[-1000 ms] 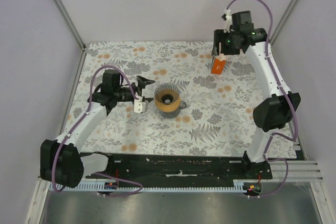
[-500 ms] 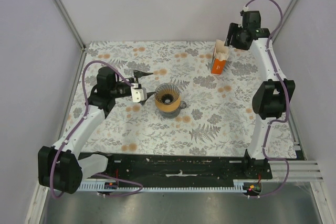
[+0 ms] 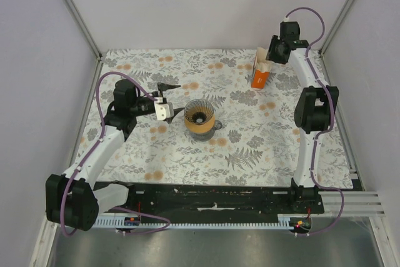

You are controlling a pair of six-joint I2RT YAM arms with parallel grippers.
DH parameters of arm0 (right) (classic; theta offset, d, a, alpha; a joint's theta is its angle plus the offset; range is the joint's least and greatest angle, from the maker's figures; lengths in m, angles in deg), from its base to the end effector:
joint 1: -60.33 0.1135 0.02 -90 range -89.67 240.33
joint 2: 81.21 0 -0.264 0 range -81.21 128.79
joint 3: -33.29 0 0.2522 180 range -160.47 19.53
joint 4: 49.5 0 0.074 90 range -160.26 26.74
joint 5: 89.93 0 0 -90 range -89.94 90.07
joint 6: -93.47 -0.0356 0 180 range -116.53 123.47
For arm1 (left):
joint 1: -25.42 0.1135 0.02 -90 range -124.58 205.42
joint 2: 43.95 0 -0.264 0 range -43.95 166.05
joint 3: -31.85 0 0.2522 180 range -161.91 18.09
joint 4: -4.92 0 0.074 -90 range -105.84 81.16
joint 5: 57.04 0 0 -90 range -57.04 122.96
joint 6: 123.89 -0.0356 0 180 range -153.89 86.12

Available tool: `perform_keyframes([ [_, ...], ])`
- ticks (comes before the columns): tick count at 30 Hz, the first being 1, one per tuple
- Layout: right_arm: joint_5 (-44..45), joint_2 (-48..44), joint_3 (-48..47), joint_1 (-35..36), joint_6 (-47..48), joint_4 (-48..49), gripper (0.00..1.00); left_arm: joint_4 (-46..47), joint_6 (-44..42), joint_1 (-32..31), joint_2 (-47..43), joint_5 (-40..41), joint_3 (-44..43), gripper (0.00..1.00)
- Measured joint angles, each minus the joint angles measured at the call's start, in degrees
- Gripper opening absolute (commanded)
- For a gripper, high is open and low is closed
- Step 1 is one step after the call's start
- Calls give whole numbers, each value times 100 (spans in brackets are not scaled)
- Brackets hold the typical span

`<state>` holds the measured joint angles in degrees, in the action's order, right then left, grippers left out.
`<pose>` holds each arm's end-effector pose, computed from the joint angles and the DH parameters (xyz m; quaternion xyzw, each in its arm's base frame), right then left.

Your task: Place the coffee filter in the dripper

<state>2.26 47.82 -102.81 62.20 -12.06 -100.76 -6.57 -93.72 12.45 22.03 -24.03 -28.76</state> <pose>0.5149 0.0154 0.2732 0.1169 0.9136 0.0415 0.3873 0.2399 -0.0859 0.3039 0.6476 0.3994 -0.1434 0.6328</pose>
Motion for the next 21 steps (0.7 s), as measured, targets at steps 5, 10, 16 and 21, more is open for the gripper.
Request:
perform_keyframes([
  [5,46,190,-52,0,37,181,22,13,2,15,4,-4,0,83],
  [10,0,243,-61,0,186,374,0,26,4,15,4,-4,0,82],
  [16,-92,164,140,0,614,719,0,175,304,15,13,9,0,82],
  [21,-138,-549,1110,17,1137,1060,0,863,1598,37,273,273,-13,80],
])
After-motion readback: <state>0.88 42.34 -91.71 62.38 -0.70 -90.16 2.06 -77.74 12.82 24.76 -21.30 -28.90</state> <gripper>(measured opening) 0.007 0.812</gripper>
